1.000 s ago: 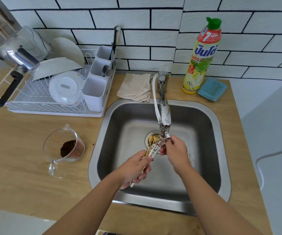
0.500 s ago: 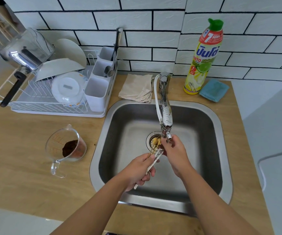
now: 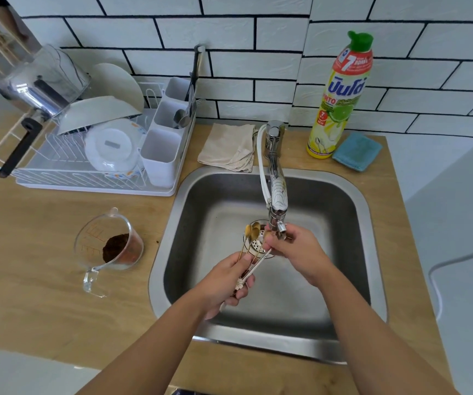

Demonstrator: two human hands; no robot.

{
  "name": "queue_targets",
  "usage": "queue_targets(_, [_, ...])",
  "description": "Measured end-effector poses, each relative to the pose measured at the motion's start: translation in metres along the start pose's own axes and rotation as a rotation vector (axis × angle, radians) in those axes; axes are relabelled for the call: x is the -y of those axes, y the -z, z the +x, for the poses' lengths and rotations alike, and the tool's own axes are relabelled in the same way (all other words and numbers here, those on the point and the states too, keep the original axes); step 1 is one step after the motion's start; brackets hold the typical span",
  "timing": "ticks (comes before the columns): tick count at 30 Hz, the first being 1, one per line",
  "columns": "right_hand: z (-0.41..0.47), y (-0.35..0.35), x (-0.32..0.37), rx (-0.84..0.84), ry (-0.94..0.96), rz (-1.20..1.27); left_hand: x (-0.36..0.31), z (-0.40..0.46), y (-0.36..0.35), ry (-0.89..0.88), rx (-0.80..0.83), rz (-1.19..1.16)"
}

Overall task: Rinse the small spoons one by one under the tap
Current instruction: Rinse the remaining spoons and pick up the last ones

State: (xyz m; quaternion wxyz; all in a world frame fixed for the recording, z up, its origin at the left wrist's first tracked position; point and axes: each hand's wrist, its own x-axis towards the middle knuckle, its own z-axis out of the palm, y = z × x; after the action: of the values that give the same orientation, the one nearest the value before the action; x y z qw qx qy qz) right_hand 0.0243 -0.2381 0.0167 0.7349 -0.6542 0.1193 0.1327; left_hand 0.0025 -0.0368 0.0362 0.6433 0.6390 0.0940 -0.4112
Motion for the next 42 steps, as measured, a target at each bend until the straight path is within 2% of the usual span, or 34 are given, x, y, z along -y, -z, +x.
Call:
queue_targets(7, [0.004, 0.005, 0.009, -0.028, -0.013, -0.326, -0.001, -0.001, -0.004, 0.013, 0.057, 0.045])
queue_targets(16, [0.003, -0.003, 0.003, -0.059, -0.102, -0.01, -0.007, 0.005, -0.003, -0.014, 0.075, 0.222])
queue_targets(19, [0.004, -0.011, 0.001, -0.118, -0.12, -0.02, -0.01, 0.006, -0.006, -0.016, 0.061, 0.266])
queue_targets(25, [0.003, -0.014, 0.003, -0.179, -0.102, 0.0, -0.006, 0.003, -0.001, 0.051, 0.129, 0.002])
queue_targets(32, [-0.002, -0.019, -0.001, -0.314, -0.045, -0.102, 0.002, 0.001, -0.004, 0.043, 0.191, -0.037])
queue_targets(36, [0.0, -0.019, 0.0, -0.242, -0.145, -0.064, 0.003, -0.001, -0.003, 0.045, 0.199, -0.013])
queue_targets(38, [0.0, -0.02, 0.003, -0.202, -0.123, -0.04, 0.004, -0.002, -0.002, 0.045, 0.201, 0.009])
queue_targets(42, [0.001, -0.022, 0.007, -0.232, -0.087, -0.121, -0.003, 0.0, -0.002, 0.06, 0.196, 0.095])
